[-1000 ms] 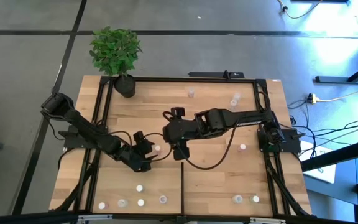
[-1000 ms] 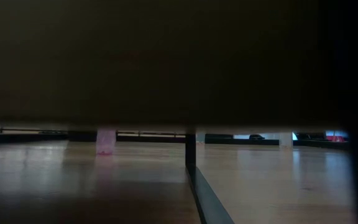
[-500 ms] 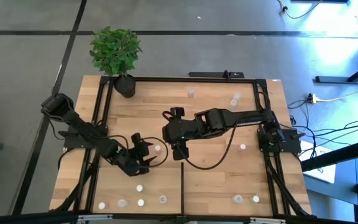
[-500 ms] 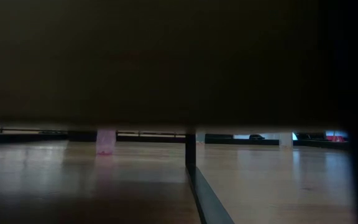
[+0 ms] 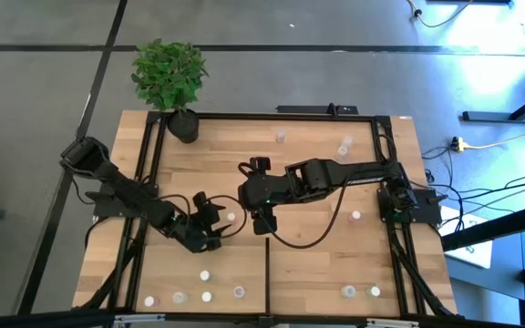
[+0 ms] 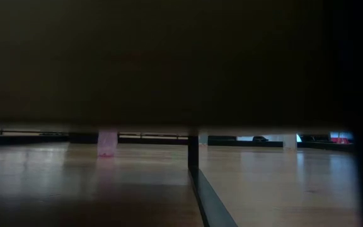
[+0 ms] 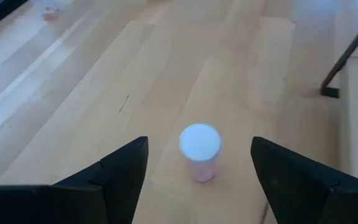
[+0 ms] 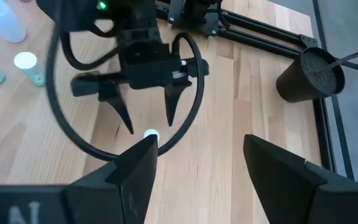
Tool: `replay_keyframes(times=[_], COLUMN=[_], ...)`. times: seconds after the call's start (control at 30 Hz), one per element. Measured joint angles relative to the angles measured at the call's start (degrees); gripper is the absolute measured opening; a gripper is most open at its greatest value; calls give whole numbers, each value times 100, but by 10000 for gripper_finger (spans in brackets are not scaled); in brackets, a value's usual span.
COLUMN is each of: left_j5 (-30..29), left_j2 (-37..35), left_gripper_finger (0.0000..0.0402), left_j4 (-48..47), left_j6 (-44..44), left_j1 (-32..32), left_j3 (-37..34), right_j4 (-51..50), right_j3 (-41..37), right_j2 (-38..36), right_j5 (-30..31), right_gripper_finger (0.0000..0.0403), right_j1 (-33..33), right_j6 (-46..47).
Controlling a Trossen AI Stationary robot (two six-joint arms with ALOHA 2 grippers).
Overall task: Pick and place medicine bottles onto shelf by color
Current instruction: Put the bottom pink pill bottle on the shelf aligned with the other pink pill bottle
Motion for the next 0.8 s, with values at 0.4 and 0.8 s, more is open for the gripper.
replay_keyframes(times=[0.4,0.8], left_j5=[315,464], left_j2=[139,468], left_gripper_finger=[279,279], left_j4=[151,450], left_j6=[107,65], left_j1=[396,485], left_j3=[-51,-51], right_j4=[4,11], right_j3=[0,0], right_j2=[0,0], right_j5=[0,0], right_gripper_finger=[239,239], right_j1=[0,0], right_j6=[0,-1])
